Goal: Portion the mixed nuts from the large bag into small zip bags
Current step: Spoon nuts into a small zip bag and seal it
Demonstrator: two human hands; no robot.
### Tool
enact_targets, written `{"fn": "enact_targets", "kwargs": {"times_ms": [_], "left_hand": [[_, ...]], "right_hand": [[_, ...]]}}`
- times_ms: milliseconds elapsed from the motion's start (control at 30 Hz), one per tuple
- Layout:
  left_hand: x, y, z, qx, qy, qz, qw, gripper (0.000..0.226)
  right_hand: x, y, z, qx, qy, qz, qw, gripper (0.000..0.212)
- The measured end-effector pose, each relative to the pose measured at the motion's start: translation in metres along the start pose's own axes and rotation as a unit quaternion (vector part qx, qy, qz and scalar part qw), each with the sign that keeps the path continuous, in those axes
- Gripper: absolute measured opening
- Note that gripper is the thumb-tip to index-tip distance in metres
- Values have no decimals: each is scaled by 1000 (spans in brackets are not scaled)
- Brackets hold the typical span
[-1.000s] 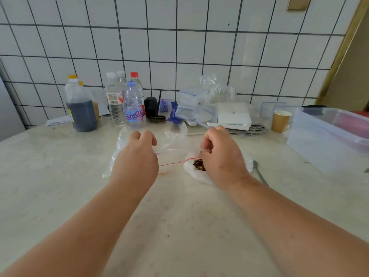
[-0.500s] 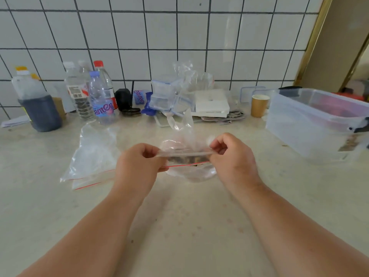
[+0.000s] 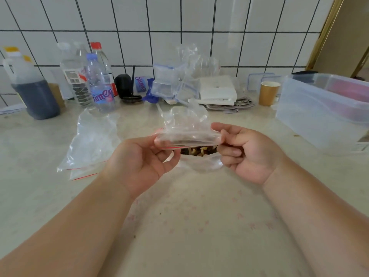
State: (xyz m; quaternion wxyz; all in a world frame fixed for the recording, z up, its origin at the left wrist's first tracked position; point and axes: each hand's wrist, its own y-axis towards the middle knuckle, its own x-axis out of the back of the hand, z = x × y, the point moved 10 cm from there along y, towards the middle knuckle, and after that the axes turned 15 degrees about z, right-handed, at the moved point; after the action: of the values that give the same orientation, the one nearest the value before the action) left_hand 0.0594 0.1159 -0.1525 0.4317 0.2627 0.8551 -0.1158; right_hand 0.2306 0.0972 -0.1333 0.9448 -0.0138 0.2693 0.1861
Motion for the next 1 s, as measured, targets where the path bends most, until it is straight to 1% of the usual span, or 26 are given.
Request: {"fn": "enact_targets", "kwargs": {"times_ms": [67,100,167,233,267,333,367,400,467,500,533,567,600,633,733,767,867,900,1000], "left_hand": [[-2,0,1,1,-20,8,1000,35],[-4,-1,2,0,-24,15,1000,35],[-7,-2,0,-7,-15,30,999,33],[-11,-3,-2,-3,18,53,998,33],[-13,-4,-3,3,54,63,997,34],[-16,-4,-5,8,169,68,983,37],[-16,-5,-7,0,229,52,972,38],[-13,-6,-10,-15,284,21,958,39],[-4,-10,-18,-50,379,-70,921,37],[-1,-13,-22,-66,424,-112,896,34],[-1,-15,-24,-79,464,-139,871,28],[-3,-16,-25,-88,489,-152,855,24],[-5,-17,-25,-94,499,-158,847,23],[-7,-18,-25,-96,501,-163,845,24],[-11,-19,-27,-97,505,-160,843,24],[-11,-19,-28,-98,514,-163,836,21],[-10,-22,-37,-122,562,-181,798,18],[-7,-23,-39,-129,561,-192,795,17],[4,-26,-43,-130,529,-227,808,13]], "right_hand": [[-8,-2,-5,-19,44,28,998,25],[-11,-2,-7,-28,50,42,998,31],[-15,-2,-7,-21,5,47,999,40],[-11,-1,-3,4,-81,9,997,44],[-8,-2,0,18,-124,-21,992,44],[-2,-6,7,43,-182,-70,980,41],[-1,-7,9,51,-190,-79,977,39],[0,-9,10,57,-193,-84,976,35],[1,-11,12,67,-233,-110,964,27],[3,-13,14,65,-284,-138,947,26],[3,-15,17,59,-346,-169,921,27],[1,-17,20,55,-404,-194,892,30],[-1,-17,22,56,-445,-208,869,32],[-3,-18,24,59,-468,-215,855,31],[-9,-20,28,69,-509,-225,828,22],[-11,-21,28,75,-520,-226,821,20],[-16,-24,27,96,-523,-225,816,16],[-17,-25,27,102,-526,-229,813,16],[-20,-31,35,125,-546,-252,789,17]]}}
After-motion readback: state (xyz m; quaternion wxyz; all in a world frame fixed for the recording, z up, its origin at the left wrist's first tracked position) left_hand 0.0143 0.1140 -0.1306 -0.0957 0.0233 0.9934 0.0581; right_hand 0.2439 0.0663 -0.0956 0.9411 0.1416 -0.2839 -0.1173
